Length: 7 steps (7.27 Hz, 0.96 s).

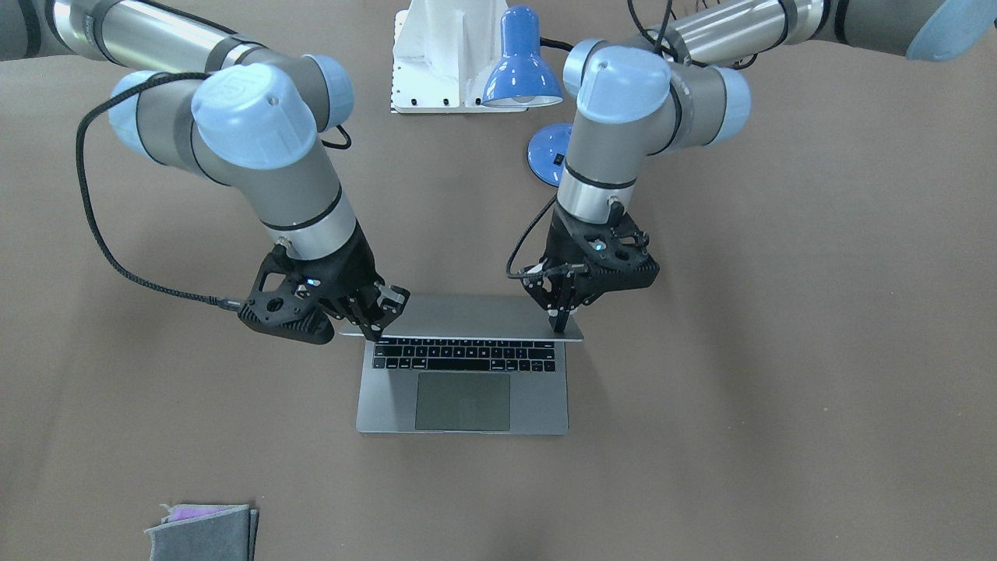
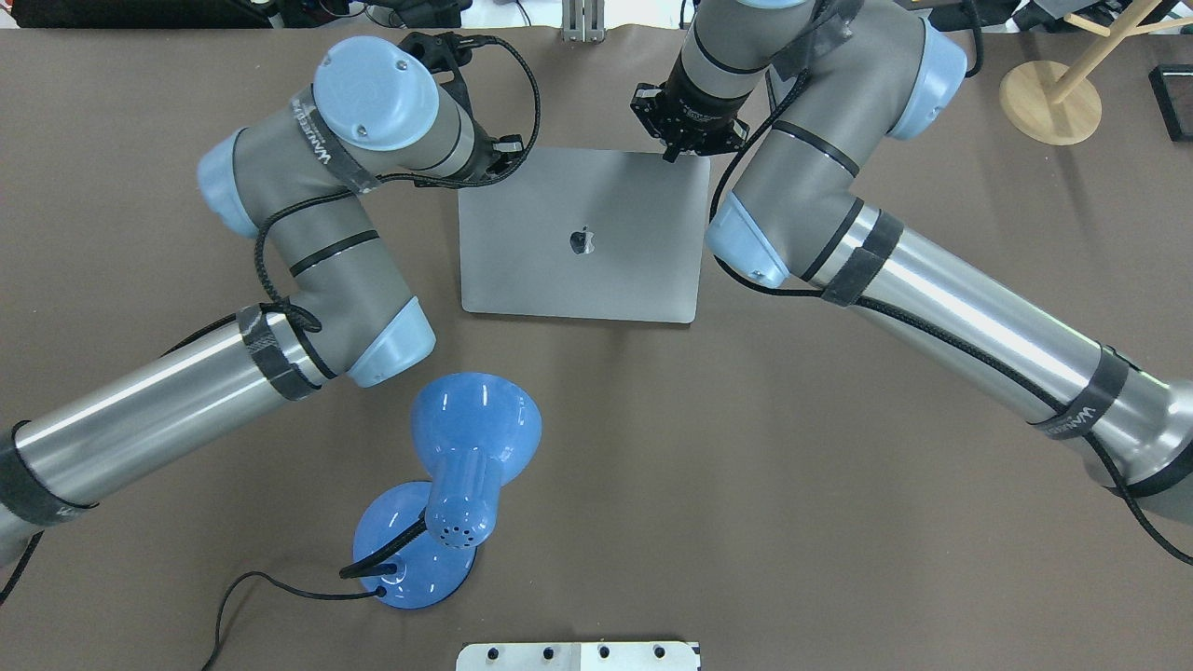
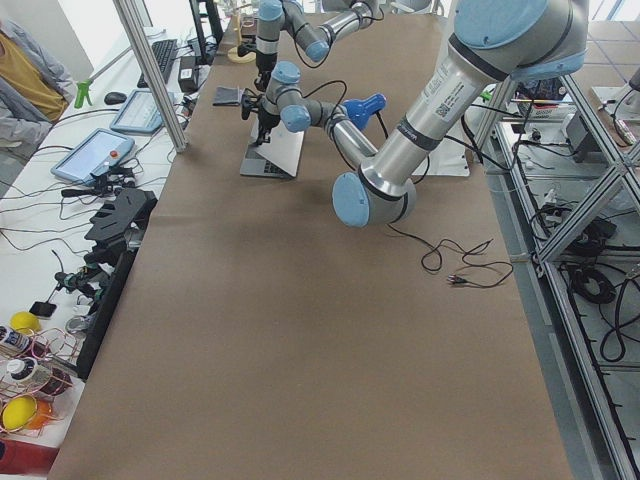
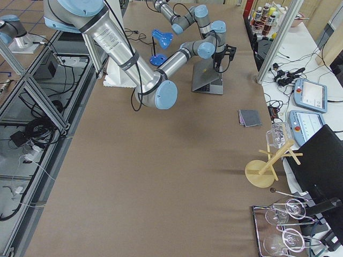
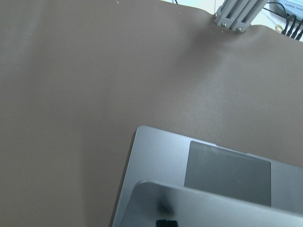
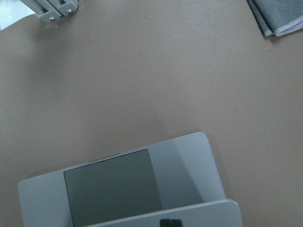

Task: Close laptop

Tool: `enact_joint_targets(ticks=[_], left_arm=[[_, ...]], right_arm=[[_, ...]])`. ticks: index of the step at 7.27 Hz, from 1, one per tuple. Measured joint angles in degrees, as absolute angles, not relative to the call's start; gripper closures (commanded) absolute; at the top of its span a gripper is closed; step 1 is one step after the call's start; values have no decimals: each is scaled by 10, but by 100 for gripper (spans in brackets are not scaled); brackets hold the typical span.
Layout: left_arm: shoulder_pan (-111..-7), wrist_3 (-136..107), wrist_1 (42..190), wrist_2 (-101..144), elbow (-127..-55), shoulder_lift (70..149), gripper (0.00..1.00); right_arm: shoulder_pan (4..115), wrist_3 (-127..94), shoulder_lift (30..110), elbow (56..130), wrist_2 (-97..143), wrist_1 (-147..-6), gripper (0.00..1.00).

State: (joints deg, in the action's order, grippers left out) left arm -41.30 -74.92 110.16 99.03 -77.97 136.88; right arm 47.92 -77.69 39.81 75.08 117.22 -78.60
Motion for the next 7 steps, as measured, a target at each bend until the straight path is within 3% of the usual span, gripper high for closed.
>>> enact_joint_targets(ticks=[4,7], left_arm=[[-416,-714,1144,1000,-639,1414,100],[-432,-713,1145,1036,-632,1427,100]], right_arm=[[480,-761,358,601,1201,-728,100],[492,-756,353,601,1237,-728,100]])
